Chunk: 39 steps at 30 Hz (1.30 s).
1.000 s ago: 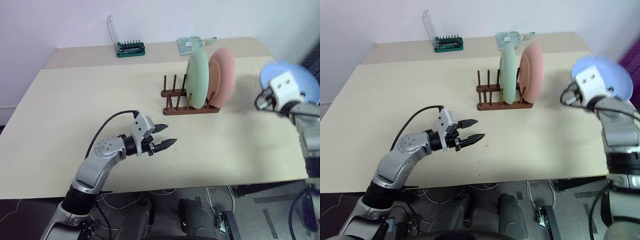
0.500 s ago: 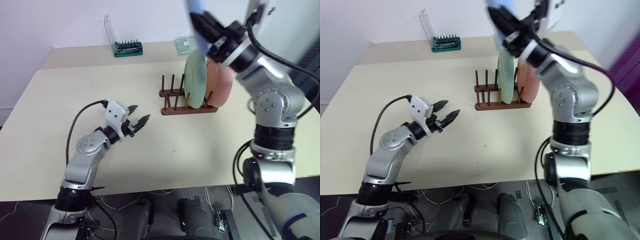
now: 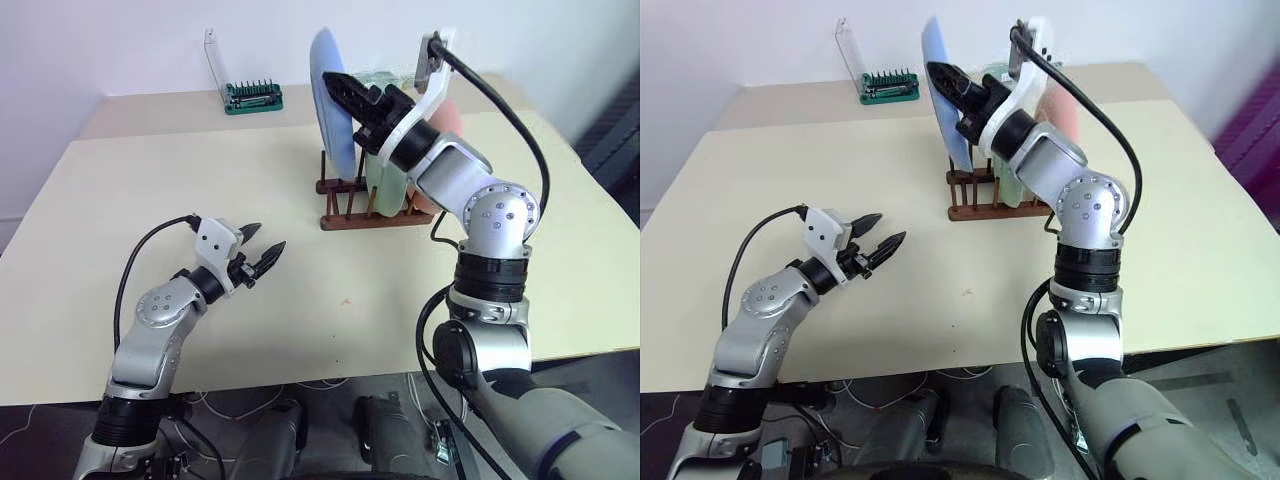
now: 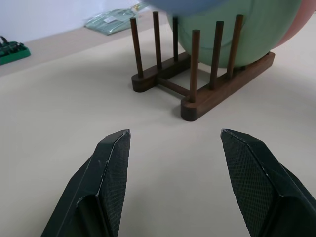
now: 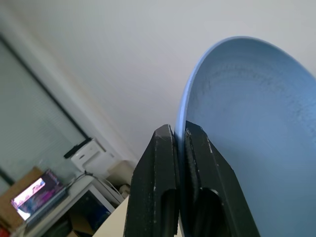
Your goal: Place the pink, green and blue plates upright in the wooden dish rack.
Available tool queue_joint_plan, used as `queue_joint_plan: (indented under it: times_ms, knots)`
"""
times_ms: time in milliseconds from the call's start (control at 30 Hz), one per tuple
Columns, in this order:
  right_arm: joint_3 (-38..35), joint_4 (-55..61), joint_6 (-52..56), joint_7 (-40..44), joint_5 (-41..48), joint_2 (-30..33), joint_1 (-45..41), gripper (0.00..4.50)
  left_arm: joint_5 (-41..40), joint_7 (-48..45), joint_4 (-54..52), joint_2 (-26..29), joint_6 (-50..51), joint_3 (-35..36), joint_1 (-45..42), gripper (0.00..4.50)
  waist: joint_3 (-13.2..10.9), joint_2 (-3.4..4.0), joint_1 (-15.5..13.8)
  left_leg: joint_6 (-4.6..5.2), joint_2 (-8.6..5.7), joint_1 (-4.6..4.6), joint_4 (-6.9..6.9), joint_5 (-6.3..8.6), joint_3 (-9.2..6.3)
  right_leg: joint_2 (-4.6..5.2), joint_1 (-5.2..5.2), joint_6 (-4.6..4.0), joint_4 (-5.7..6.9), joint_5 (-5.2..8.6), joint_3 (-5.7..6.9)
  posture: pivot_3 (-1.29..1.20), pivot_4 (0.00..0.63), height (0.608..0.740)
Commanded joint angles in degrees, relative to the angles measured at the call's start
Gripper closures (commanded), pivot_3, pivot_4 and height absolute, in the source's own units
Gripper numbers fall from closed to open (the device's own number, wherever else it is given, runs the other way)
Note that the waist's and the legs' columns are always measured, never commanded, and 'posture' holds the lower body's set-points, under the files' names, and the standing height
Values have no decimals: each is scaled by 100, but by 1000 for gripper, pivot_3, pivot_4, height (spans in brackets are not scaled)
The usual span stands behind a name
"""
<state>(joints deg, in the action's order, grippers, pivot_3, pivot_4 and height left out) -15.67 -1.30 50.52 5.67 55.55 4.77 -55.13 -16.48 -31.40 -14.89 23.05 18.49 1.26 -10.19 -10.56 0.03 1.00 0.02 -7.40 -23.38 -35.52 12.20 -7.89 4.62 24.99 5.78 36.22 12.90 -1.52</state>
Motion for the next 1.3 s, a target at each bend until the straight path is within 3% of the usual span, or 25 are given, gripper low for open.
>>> queue_joint_plan:
  times_ms: [33, 367, 400, 467, 667, 800, 1033, 1200, 1300]
  knots:
    - [-238, -74, 32, -351, 307, -219, -120, 4471, -45, -8, -238, 16, -20, 21, -23, 1502, 1, 2, -2, -1, 1, 0, 2, -1, 0, -1, 0, 0, 0, 0, 0, 0, 150, 740]
    - [-453, -471, 9, -1059, 513, -543, -138, 4471, -54, -52, -393, 41, 68, -51, 104, 1502, 9, 4, -9, -2, 1, 2, 4, -2, 0, -1, -2, -1, -1, -1, 1, 0, 150, 740]
    - [-492, -511, -5, -1105, 560, -568, -155, 3827, -41, -56, -401, 45, 73, -67, 111, 1502, 9, 3, -10, -2, 1, 2, 4, -2, 0, -2, -2, -1, -1, -1, 1, 0, 150, 740]
    - [-520, -558, -48, -1132, 557, -571, -205, 3126, -40, -62, -413, 43, 83, -78, 114, 1502, 8, 4, -12, -2, 1, 2, 4, -2, 0, -2, -2, -2, -1, -1, 1, 0, 150, 740]
    - [-534, -610, -157, -1154, 497, -533, -333, 63, -45, -84, -414, 37, 95, -98, 113, 1502, 8, 5, -1, -3, 1, 1, 8, -2, 0, -2, 1, -2, -1, -1, 1, 0, 150, 740]
    - [-104, -438, -283, -704, -51, -129, -370, 63, -33, -80, -399, 21, 86, -131, 88, 1502, 8, 5, 1, -3, 1, 1, 12, -3, 0, -3, 3, -2, -1, -1, 1, 0, 150, 740]
    - [1395, 611, -940, 1311, -1598, 1606, -161, 63, -45, -71, -426, 14, 67, -161, 133, 1502, 7, 5, -14, -3, 0, 0, 16, -3, 5, -1, 2, -1, -9, -1, 1, 0, 150, 740]
    - [1042, 1035, -1718, 2628, -1851, 2644, 262, 63, -43, -39, -445, 13, 53, -140, 160, 1502, 7, 2, -27, -3, 2, 0, 17, -3, 5, -1, -1, -1, -13, 0, 3, 0, 150, 740]
    - [400, 820, -2265, 3354, -2145, 3606, 1139, 63, -68, -25, -346, 82, -3, 60, 185, 1502, 7, -8, -123, -3, 1, 0, 13, -3, -2, 3, -15, 0, -24, 0, 13, 0, 150, 740]
